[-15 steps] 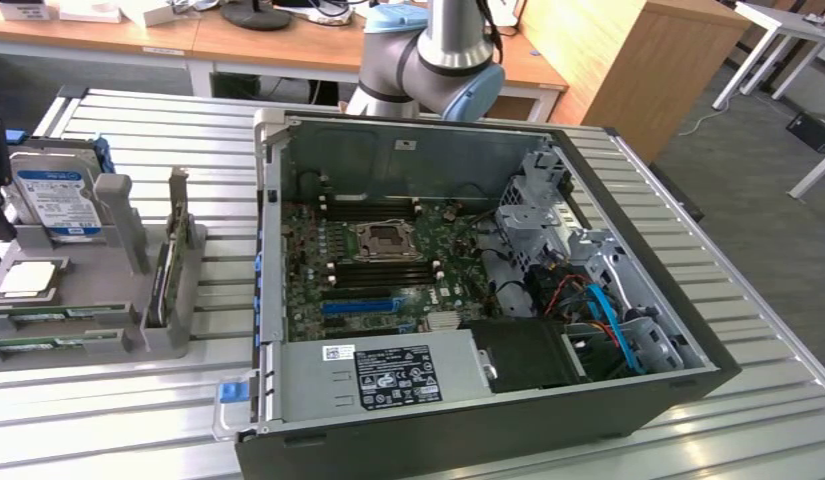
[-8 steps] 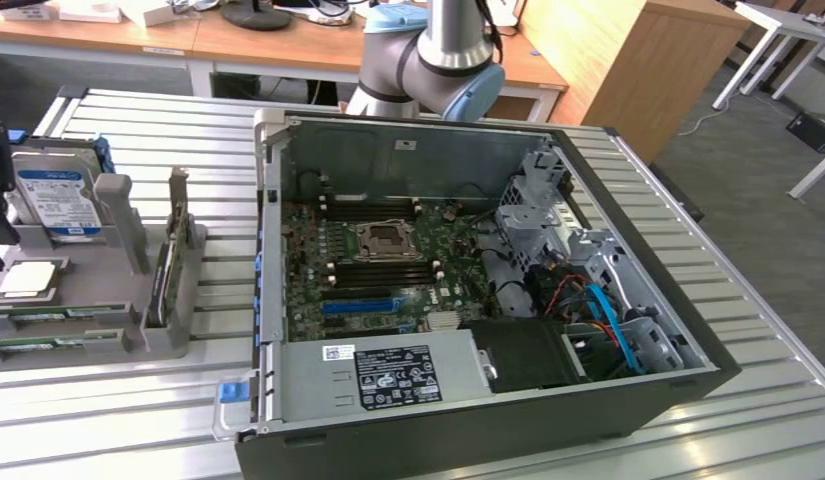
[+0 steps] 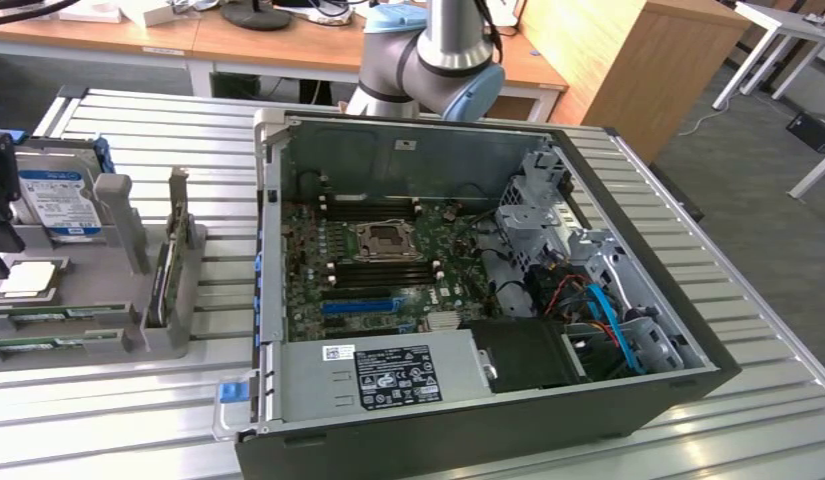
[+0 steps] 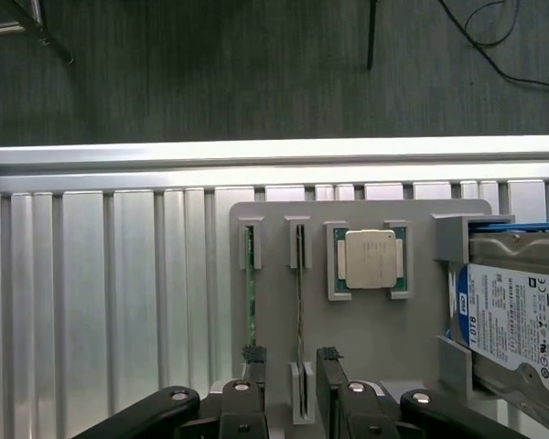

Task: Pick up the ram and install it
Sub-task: 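Pick up the ram and move it above insertion slot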

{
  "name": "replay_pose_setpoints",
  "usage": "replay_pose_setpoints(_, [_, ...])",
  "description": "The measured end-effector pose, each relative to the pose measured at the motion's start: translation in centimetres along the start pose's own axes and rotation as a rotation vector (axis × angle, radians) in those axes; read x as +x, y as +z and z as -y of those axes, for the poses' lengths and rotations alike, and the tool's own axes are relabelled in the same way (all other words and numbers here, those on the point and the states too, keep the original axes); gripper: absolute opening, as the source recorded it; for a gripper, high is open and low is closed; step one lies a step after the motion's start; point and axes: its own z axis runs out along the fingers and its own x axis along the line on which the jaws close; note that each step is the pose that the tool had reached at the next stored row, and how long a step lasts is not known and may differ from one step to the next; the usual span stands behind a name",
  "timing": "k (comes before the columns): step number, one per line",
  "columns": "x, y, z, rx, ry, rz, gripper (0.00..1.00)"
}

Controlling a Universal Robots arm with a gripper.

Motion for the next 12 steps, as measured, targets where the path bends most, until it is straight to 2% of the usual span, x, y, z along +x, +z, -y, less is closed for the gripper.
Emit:
replay_pose_setpoints(7, [0.02,0.26,0.01,0.0,0.0,0.0001,0.36])
replay_pose_setpoints(12, [0.56,0.26,0.03,0.0001,0.0,0.0005,0.36])
